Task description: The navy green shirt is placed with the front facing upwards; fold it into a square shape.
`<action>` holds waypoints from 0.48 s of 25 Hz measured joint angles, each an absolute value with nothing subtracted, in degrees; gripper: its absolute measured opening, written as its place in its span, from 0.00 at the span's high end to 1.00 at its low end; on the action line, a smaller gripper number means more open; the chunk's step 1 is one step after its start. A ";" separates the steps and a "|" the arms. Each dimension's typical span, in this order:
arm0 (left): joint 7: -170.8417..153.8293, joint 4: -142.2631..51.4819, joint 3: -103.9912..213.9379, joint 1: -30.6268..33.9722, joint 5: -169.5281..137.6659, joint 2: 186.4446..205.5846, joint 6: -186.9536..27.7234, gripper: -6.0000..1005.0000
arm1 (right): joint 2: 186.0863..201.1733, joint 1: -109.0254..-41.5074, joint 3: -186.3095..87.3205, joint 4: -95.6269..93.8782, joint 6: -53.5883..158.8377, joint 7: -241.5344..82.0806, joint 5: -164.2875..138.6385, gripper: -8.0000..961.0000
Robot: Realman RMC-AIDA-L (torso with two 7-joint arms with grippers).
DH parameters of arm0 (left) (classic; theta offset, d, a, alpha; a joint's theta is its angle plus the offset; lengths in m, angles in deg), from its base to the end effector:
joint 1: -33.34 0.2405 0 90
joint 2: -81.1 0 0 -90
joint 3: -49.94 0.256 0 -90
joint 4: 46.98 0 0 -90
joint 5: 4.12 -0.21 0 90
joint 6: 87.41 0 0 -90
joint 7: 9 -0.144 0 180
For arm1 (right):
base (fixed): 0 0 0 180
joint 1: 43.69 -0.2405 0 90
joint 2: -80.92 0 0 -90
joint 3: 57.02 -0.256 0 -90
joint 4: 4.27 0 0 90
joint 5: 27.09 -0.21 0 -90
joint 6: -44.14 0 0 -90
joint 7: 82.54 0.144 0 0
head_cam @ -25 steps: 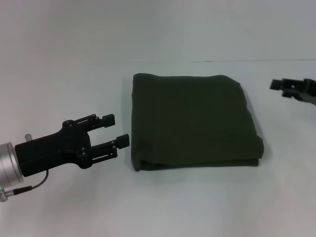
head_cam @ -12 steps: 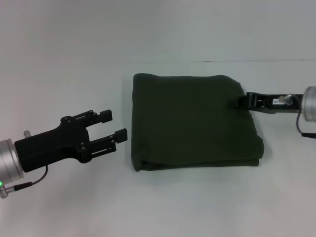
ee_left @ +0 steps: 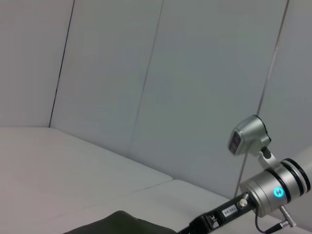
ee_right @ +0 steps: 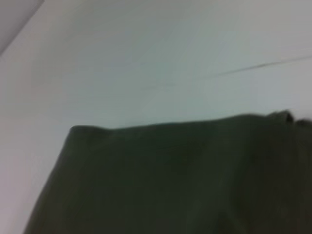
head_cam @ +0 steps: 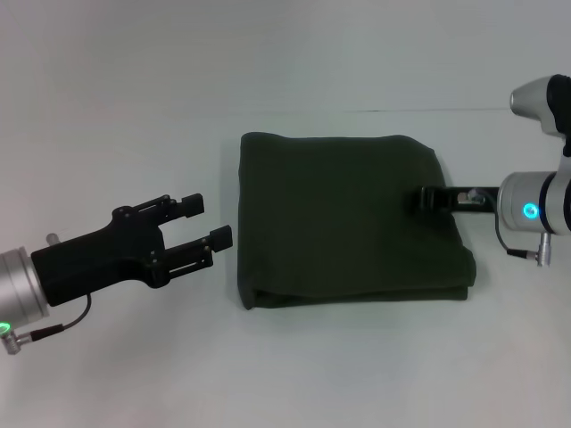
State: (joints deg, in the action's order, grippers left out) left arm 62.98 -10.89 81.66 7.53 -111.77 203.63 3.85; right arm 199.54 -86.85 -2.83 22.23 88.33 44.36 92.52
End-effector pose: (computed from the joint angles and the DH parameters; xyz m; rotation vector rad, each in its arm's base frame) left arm -0.2708 0.3111 0.0004 -2.5042 -0.6217 -0.9522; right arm 0.2645 0.4241 -0.0401 -2.0993 1.4433 0.3613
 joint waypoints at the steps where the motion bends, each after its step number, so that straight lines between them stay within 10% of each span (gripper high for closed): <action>1: 63.11 -10.93 81.67 7.43 -111.77 203.62 3.65 0.27 | 199.60 -87.04 -2.57 22.27 87.20 44.36 92.52 0.99; 12: 63.39 -11.56 81.67 6.82 -111.77 203.62 2.13 0.27 | 199.89 -89.54 -1.73 22.54 79.44 41.50 92.20 0.98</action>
